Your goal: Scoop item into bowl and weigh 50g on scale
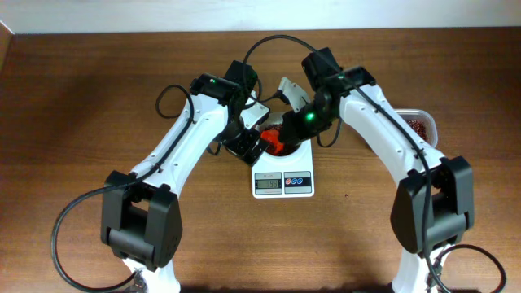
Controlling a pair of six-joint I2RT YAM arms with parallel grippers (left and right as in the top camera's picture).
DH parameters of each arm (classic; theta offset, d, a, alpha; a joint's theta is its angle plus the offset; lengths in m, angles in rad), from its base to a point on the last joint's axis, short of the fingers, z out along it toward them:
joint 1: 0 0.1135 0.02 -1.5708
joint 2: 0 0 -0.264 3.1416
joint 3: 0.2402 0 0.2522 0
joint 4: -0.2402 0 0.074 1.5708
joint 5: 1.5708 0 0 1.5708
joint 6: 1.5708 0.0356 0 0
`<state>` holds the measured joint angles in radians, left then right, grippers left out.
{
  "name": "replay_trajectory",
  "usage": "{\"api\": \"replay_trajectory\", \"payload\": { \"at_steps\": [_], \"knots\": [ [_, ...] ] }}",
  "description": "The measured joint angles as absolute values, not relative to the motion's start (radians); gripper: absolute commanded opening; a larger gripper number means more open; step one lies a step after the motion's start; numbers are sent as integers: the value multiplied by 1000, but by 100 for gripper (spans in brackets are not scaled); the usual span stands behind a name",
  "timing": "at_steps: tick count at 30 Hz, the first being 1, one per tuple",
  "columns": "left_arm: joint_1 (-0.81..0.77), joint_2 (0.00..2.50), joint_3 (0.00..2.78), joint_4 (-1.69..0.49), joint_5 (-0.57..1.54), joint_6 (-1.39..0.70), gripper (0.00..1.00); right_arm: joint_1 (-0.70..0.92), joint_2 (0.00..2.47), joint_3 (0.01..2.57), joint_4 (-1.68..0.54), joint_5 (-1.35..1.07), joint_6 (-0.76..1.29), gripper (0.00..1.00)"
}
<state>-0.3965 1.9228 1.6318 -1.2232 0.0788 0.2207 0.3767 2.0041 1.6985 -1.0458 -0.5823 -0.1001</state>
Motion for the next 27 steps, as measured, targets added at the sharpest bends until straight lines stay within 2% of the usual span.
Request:
{"api": "replay_trajectory", "payload": {
  "at_steps": [4,9,15,24,27],
  "knots": [
    [-397,1923,1632,-1223,79,221,99,275,2004,1699,-1031,-733,-99,4],
    [-397,1923,1632,-1223,79,221,99,242,2004,1699,-1027,-770,-100,4],
    [-397,1923,1632,-1223,79,221,99,242,2004,1790,-1066,-760,-101,4],
    [-397,1923,1632,-1223,79,221,99,242,2004,1794,-1066,-719,-101,4],
    [-397,1923,1632,-1224,79,221,99,242,2005,1864,-1184,-643,-133,4]
  ]
}}
